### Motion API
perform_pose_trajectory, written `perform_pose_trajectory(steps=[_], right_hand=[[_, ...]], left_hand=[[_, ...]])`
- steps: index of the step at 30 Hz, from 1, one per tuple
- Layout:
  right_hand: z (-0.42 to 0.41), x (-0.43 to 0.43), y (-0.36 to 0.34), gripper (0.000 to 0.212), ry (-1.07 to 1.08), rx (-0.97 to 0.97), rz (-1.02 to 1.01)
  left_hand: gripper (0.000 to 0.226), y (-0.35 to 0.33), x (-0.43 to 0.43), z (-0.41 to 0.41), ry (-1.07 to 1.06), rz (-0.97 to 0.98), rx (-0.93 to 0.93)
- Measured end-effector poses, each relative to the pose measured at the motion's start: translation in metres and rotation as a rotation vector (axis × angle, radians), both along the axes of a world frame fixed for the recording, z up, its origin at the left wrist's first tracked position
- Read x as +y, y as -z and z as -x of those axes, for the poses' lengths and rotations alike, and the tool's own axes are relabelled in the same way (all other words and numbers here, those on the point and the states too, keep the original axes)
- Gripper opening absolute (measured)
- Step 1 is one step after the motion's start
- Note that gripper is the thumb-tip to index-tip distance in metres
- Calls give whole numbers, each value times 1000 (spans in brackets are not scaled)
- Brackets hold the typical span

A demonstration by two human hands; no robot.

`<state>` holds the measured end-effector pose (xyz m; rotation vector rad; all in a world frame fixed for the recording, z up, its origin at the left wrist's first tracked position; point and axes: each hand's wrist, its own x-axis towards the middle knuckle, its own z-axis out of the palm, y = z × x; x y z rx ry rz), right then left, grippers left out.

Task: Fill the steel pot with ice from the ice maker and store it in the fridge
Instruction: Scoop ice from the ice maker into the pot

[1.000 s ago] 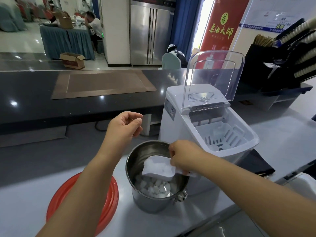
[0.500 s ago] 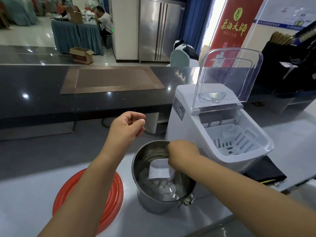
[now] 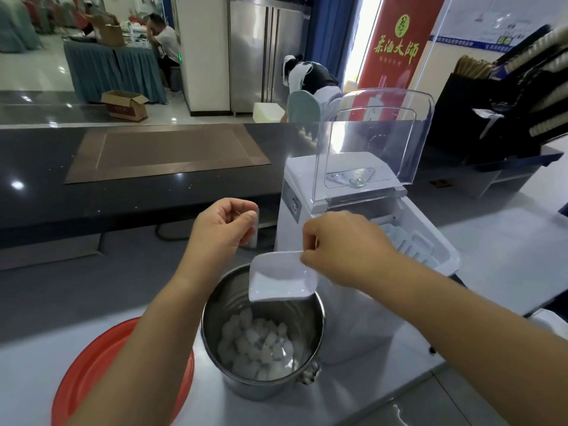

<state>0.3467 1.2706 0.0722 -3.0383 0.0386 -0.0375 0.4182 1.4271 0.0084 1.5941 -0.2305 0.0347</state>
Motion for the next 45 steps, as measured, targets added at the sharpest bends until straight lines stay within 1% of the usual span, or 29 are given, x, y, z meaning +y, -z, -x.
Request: perform_pose_trajectory(steps=[4, 6, 10, 13, 16, 18, 22, 24, 26, 29, 32, 36, 41, 43, 45], right_hand=[[-2, -42, -23, 9, 125, -43, -60], [-4, -67, -32, 10, 174, -63, -53], [-7, -114, -41, 10, 281, -79, 6], [-8, -142, -36, 9, 322, -29, 66], [-12, -157, -25, 7, 306, 38, 159], [-14, -163, -17, 11, 261, 41, 264], [-22, -167, -4, 18, 105, -9, 557], [-26, -167, 1, 19, -76, -55, 749], [-31, -168, 2, 17, -260, -72, 849], [-37, -171, 4, 12, -407, 2, 864], [-43, -170, 7, 7, -508, -5, 887], [-47, -170, 16, 21, -577, 35, 938], [-45, -175, 31, 29, -597, 147, 943], [-46, -178, 34, 29, -570, 166, 924], [-49, -184, 36, 30, -536, 144, 884]], left_hand=[[11, -2, -20, -3, 30, 9, 10], [11, -3, -31, -4, 46, 9, 18], [10, -3, -51, -4, 79, 24, 35], [11, -4, -67, -8, 100, 16, 30], [14, -5, -78, -11, 117, 27, 34], [16, -4, -84, -12, 126, 37, 44], [15, -2, -91, -13, 135, 36, 56], [15, -1, -92, -14, 134, 37, 59], [15, -2, -94, -15, 129, 37, 52], [13, -3, -95, -15, 111, 40, 36], [12, -3, -96, -16, 92, 18, 19], [13, -4, -97, -18, 78, 7, 15], [11, 1, -99, -23, 71, 10, 36], [10, 2, -101, -24, 64, 16, 43], [10, 3, -104, -24, 58, 30, 44]])
